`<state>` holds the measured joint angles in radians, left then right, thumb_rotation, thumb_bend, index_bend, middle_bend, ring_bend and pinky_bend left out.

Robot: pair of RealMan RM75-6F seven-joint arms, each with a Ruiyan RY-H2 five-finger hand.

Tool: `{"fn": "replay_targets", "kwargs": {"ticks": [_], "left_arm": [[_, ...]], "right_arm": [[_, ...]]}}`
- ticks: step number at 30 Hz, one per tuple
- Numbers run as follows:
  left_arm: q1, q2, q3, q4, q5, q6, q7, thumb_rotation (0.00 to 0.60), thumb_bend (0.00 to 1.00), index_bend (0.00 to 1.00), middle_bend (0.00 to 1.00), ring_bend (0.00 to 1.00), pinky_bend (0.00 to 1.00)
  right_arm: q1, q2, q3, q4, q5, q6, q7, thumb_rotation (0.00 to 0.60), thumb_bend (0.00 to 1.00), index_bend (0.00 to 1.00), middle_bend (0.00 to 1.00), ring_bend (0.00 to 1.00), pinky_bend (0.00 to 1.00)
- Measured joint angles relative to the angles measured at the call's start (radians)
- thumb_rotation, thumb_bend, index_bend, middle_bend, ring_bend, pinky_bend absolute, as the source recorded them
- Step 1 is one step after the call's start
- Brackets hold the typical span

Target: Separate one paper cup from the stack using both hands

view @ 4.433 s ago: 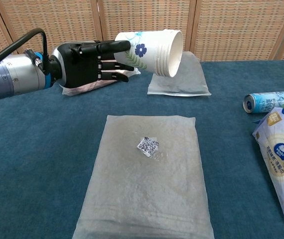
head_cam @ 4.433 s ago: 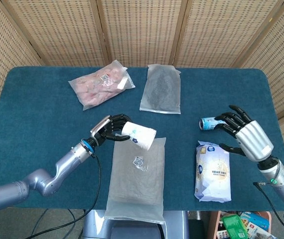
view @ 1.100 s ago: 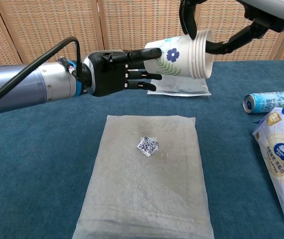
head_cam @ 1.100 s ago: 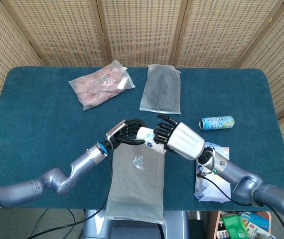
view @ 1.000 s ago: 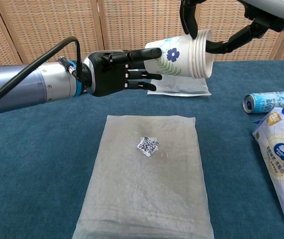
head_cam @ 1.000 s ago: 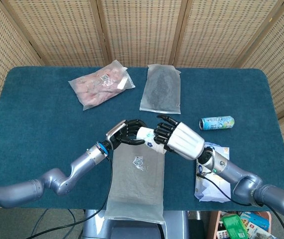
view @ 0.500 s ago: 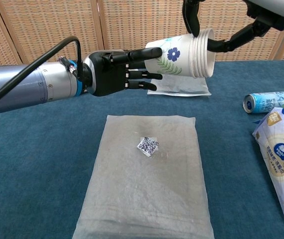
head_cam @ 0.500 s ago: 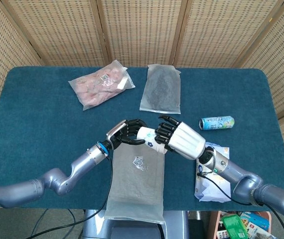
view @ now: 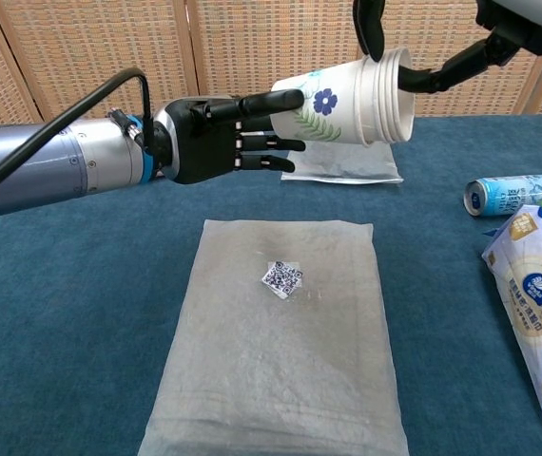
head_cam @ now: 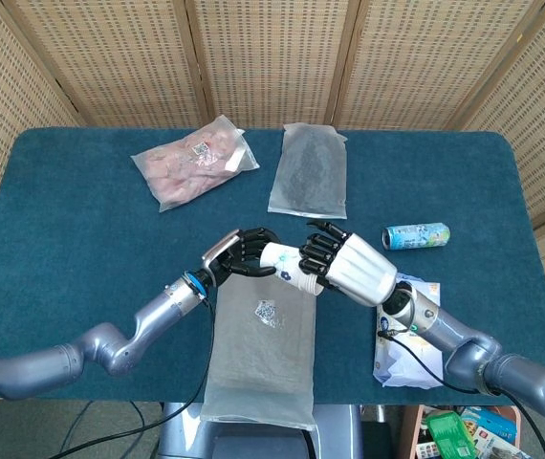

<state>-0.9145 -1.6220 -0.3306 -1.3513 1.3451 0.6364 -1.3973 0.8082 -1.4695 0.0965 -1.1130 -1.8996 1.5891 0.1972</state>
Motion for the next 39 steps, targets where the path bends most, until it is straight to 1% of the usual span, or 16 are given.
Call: {"fn": "replay_targets", "kwargs": {"ticks": [7,11,15,22,26,30,36,39], "left_arm": [[0.013,0.013,0.006,0.018,0.005,0.003,-0.022,0.6,0.16,0.48,0.5,0.44,0.48],[0.025,0.027,0.011,0.036,0.008,0.006,-0.038,0.6,0.16,0.48,0.5,0.44,0.48],[0.038,0.048,0.021,0.054,0.022,0.011,-0.06,0.6,0.16,0.48,0.5,0.44,0.48],[0.062,0.098,0.039,0.099,0.041,0.021,-0.092,0.6,0.16,0.48,0.5,0.44,0.48],[0.072,0.134,0.053,0.148,0.057,0.031,-0.07,0.6,0.16,0.48,0.5,0.44,0.48],[0.078,0.16,0.075,0.21,0.077,0.051,0.044,0.6,0.16,0.48,0.5,0.44,0.48],[0.086,0.188,0.112,0.302,0.095,0.085,0.35,0.6,0.16,0.48,0.5,0.44,0.48],[0.087,0.206,0.134,0.335,0.1,0.09,0.511,0.6,0.16,0.48,0.5,0.44,0.48]], "right_arm": [[-0.01,0.014,-0.002,0.022,0.004,0.018,0.008,0.6,0.56,0.67,0.62,0.47,0.33],[-0.018,0.024,-0.015,0.038,-0.006,0.028,0.008,0.6,0.56,0.67,0.62,0.47,0.33],[-0.033,0.035,-0.035,0.071,-0.017,0.043,0.013,0.6,0.56,0.67,0.62,0.47,0.33],[-0.051,0.038,-0.056,0.128,-0.018,0.048,0.024,0.6,0.56,0.67,0.62,0.47,0.33],[-0.056,0.042,-0.07,0.187,-0.018,0.037,0.028,0.6,0.56,0.67,0.62,0.47,0.33],[-0.049,0.056,-0.101,0.284,-0.033,-0.005,0.024,0.6,0.56,0.67,0.62,0.47,0.33],[-0.012,0.089,-0.156,0.393,-0.075,-0.097,-0.029,0.6,0.56,0.67,0.61,0.47,0.33],[0.01,0.106,-0.181,0.417,-0.095,-0.144,-0.059,0.6,0.56,0.67,0.61,0.47,0.33]]}}
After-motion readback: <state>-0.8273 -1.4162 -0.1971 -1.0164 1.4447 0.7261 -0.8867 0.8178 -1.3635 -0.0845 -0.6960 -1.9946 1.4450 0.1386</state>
